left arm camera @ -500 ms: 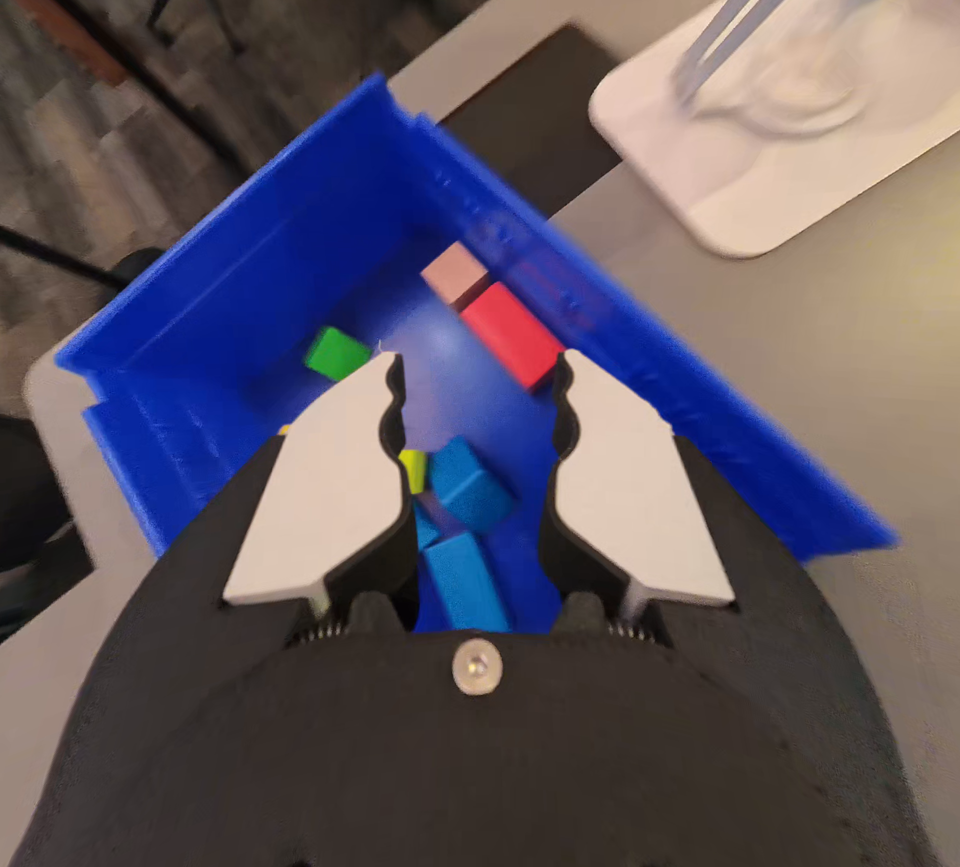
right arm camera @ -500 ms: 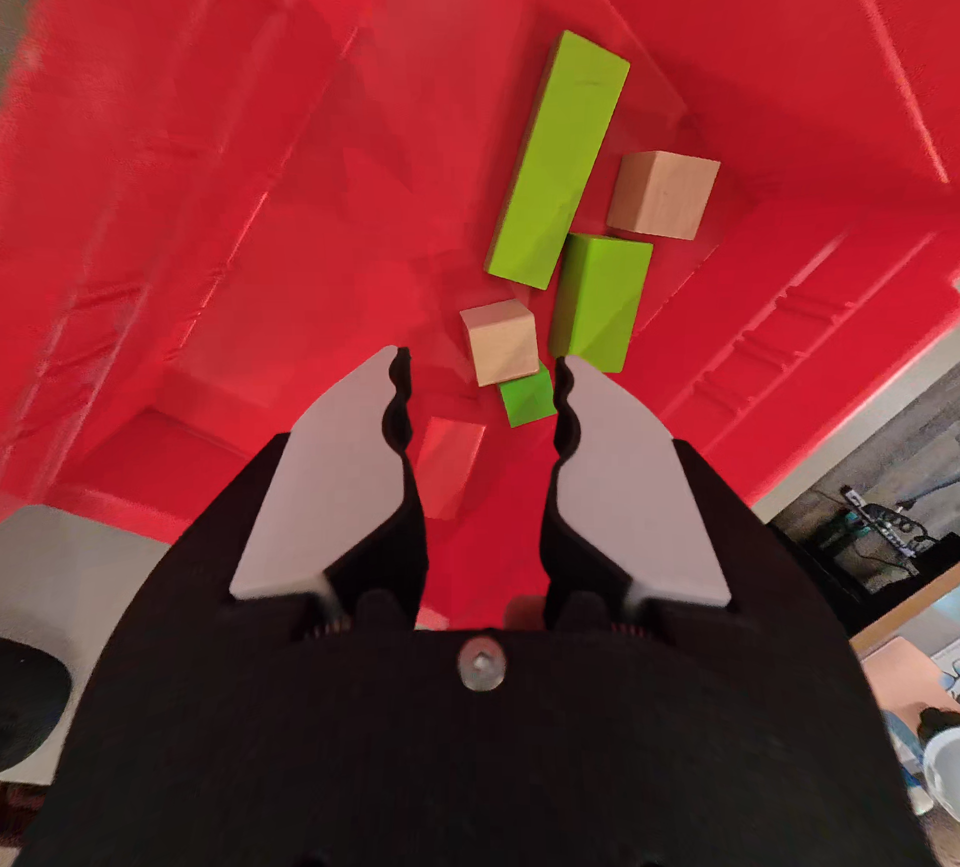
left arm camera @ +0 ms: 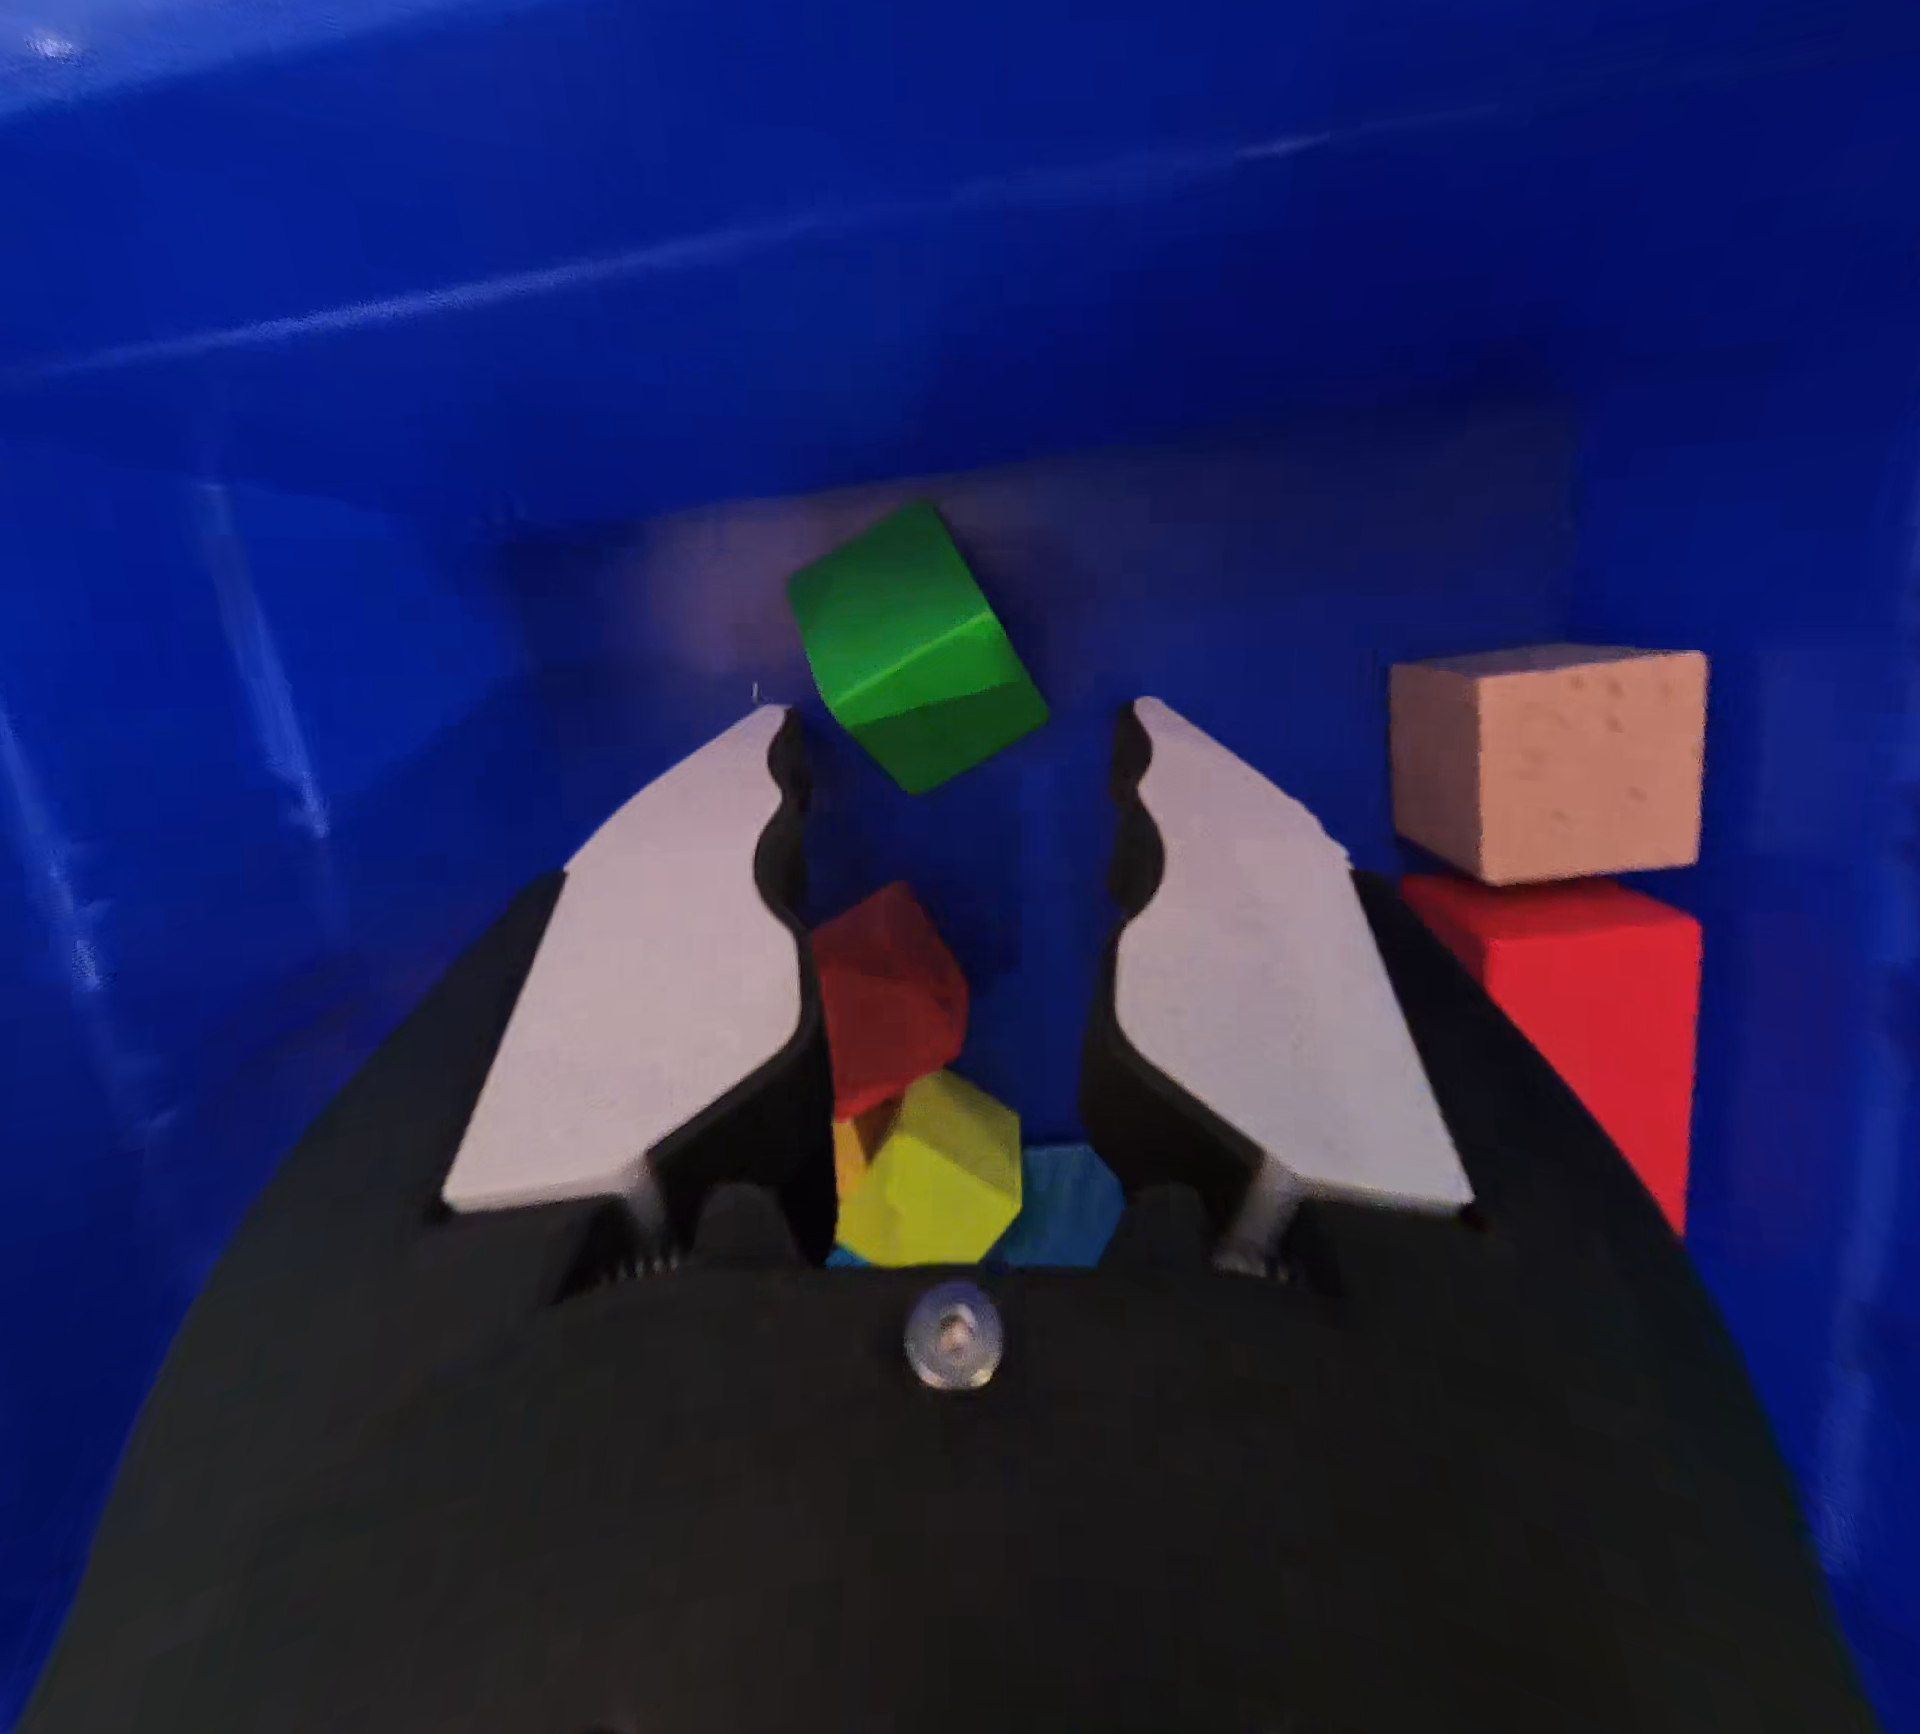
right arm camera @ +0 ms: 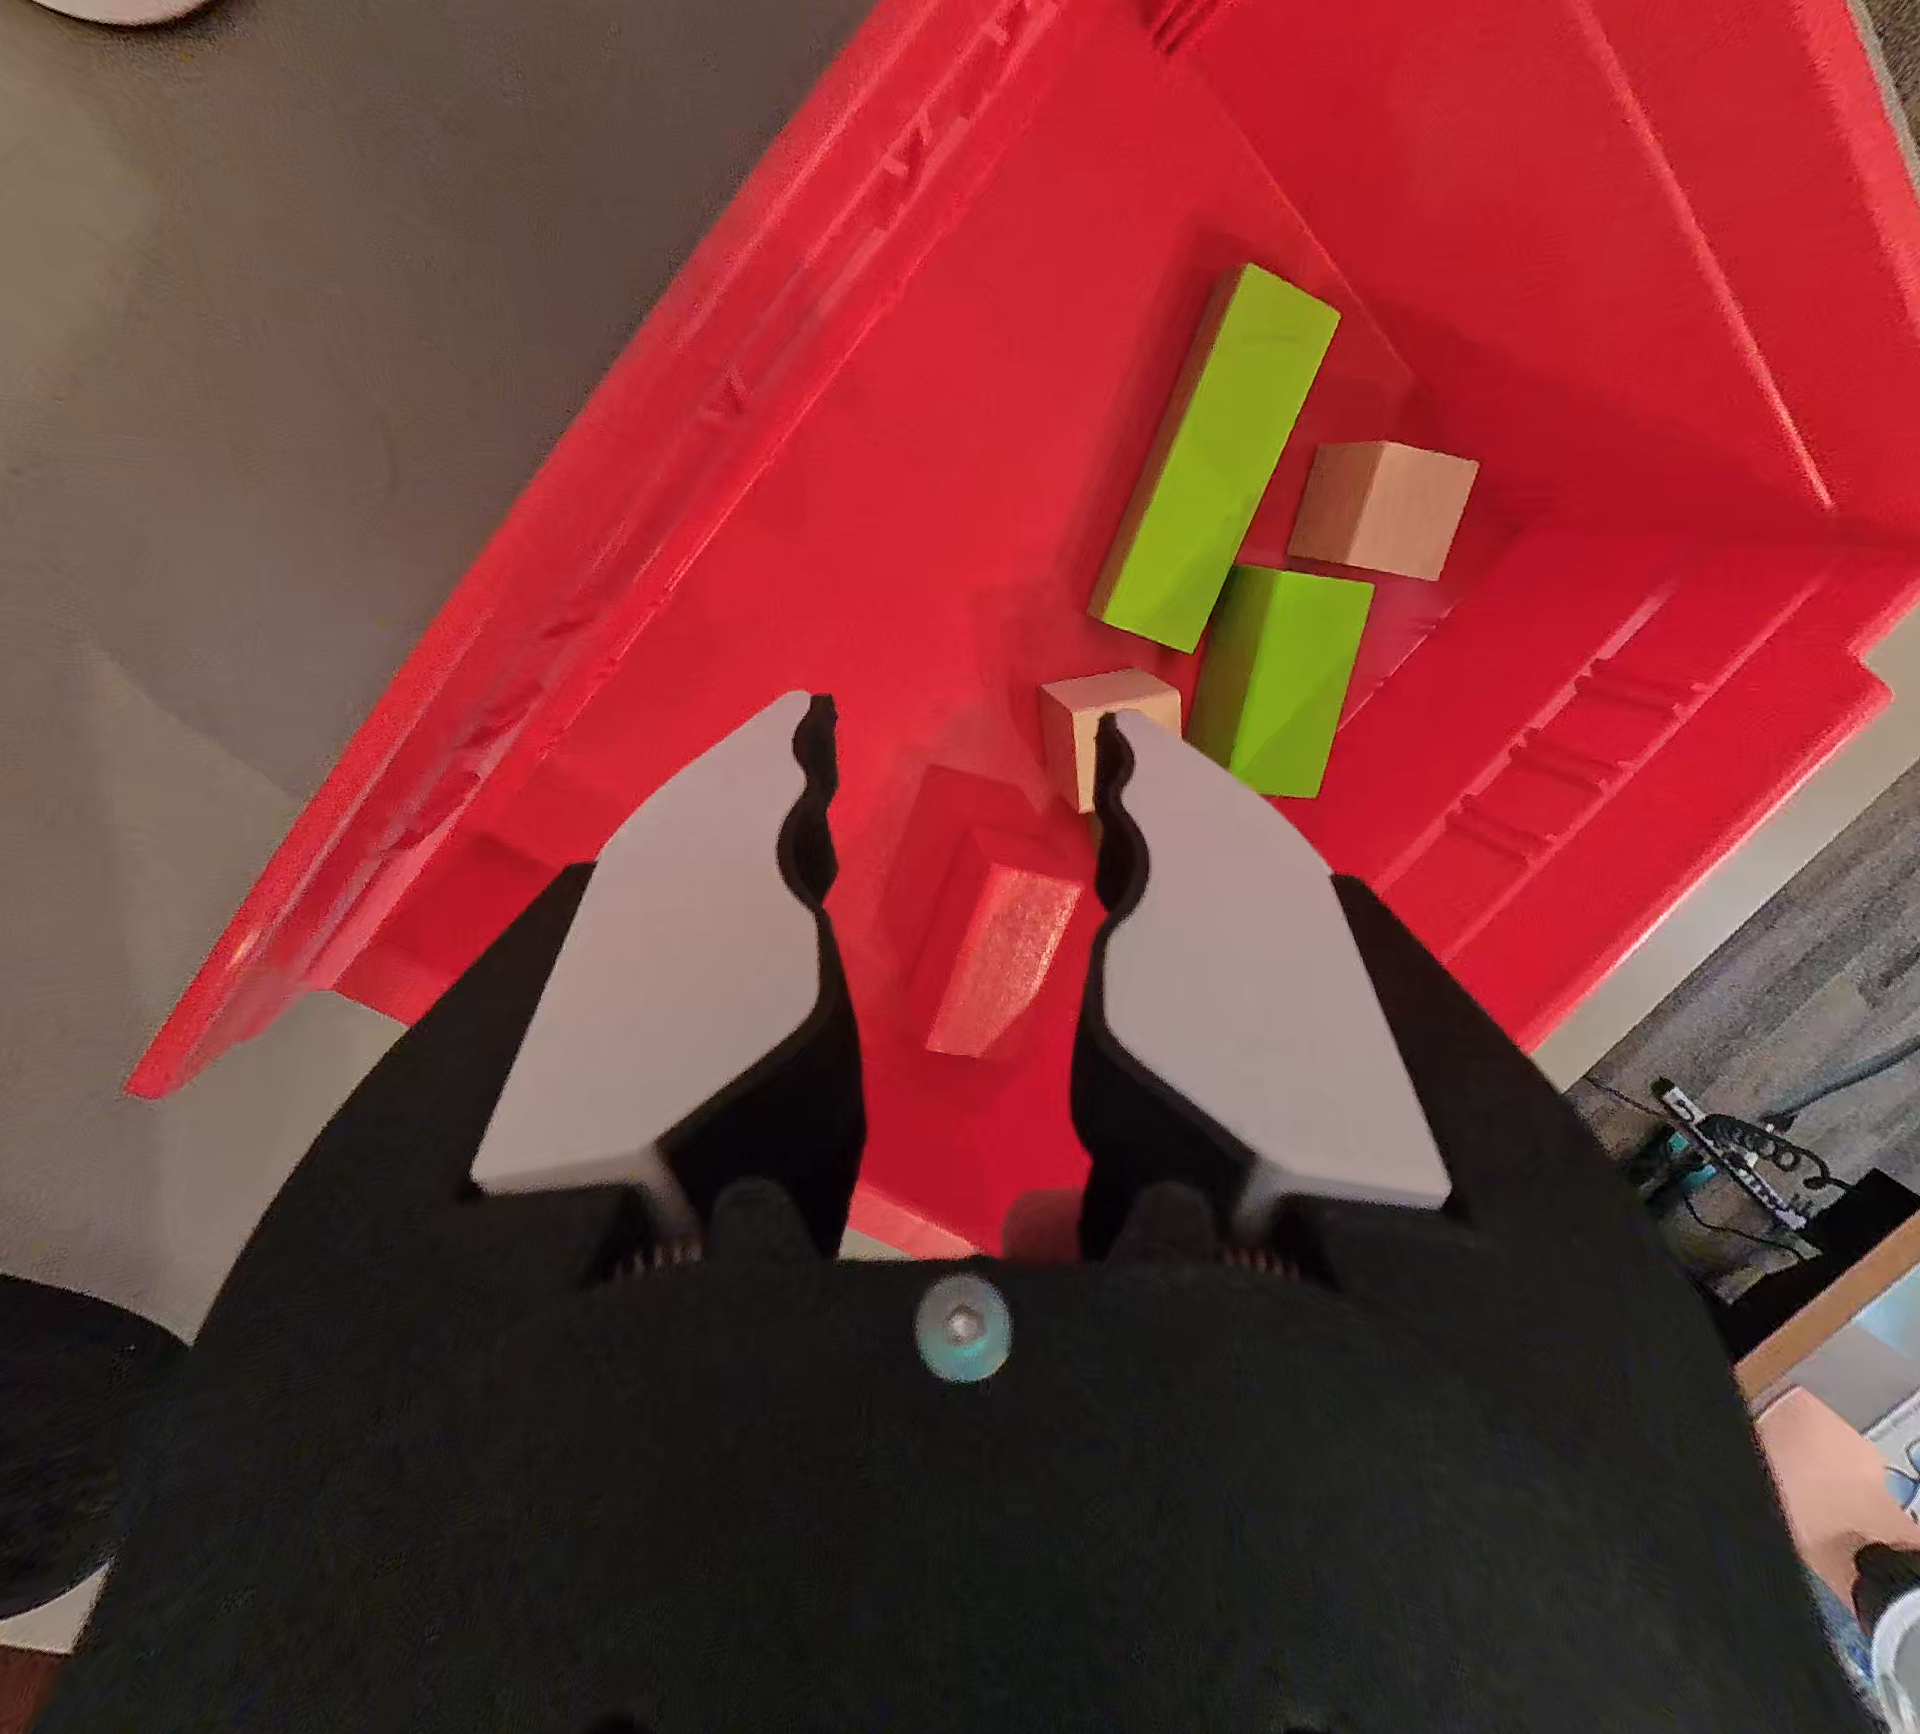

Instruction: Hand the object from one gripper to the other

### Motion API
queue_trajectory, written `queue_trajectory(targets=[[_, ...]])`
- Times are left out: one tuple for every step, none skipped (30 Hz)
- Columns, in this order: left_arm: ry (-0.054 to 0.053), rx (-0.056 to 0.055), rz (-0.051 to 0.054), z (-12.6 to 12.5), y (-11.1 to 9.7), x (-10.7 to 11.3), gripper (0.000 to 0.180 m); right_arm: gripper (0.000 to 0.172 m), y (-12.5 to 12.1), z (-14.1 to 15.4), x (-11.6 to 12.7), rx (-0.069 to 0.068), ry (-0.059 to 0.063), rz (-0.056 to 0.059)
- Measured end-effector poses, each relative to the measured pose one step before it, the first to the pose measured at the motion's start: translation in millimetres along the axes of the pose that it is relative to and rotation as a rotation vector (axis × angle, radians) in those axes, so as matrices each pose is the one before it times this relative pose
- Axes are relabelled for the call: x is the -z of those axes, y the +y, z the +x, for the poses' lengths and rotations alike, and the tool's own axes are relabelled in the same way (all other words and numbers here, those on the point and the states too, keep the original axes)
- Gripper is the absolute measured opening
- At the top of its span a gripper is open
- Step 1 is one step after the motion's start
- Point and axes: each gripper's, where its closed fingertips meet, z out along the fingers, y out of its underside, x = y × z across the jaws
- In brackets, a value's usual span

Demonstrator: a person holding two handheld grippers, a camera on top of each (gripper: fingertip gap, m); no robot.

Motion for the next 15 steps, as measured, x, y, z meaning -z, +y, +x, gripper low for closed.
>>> queue_trajectory(targets=[[0.0034,0.0168,0.0204,0.09,-3.51,-1.94,0.055,0.046,-1.12,-0.52,0.75,0.0028,0.0013,0.0054],[0.0044,0.0165,0.0008,-0.37,-1.63,-1.53,0.055,0.045,-0.91,-0.49,0.71,0.0018,0.0006,0.0042],[0.0009,0.009,0.0009,-0.69,-1.86,-1.05,0.054,0.045,-0.76,-0.56,0.47,0.0028,-0.0001,0.0035],[0.0001,0.001,0.0074,-0.43,-2.4,-0.7,0.047,0.045,-0.63,-0.5,0.21,0.0032,0.0006,0.003],[0.0082,0.0033,0.0044,0.81,-1.43,-0.36,0.039,0.045,-0.6,-0.18,0.05,0.002,0.0015,0.0031],[-0.0002,-0.003,-0.0009,-0.04,-0.58,-0.34,0.039,0.045,-0.55,-0.13,0.11,0.001,0.0011,0.0037],[-0.0013,-0.0128,-0.0007,0.27,-0.15,0.09,0.038,0.044,-0.43,-0.2,0.4,0.0003,-0.0003,0.0044],[-0.0009,-0.0209,0.0,0.53,0.02,0.4,0.038,0.044,-0.97,-0.33,0.71,-0.0012,-0.0024,0.0079],[-0.0006,-0.024,0.0045,0.63,0.29,0.59,0.037,0.043,-1.67,-0.59,1.37,-0.0023,-0.0039,0.0139],[0.0094,-0.028,0.0117,2.37,0.17,0.82,0.037,0.042,-2.11,-0.46,2.06,-0.0008,-0.0015,0.0171],[0.0069,-0.0219,0.0175,2.05,0.17,1.75,0.037,0.041,-2.08,-0.22,2.7,0.001,0.0019,0.017],[0.011,-0.0111,0.0164,2.26,0.67,3.11,0.037,0.041,-2.48,-1.0,3.45,0.0008,-0.0019,0.0193],[0.0497,-0.03,0.0494,8.75,-4.1,5.75,0.037,0.042,-3.44,-2.12,4.55,0.0006,-0.0084,0.0266],[0.0327,-0.038,0.0639,8.12,-5.69,8.58,0.037,0.042,-4.71,-2.58,5.92,0.0004,-0.0084,0.0347],[-0.0056,-0.021,0.0174,2.66,-0.39,9.93,0.037,0.042,-6.11,-3.52,7.47,0.0014,-0.0103,0.0421]])
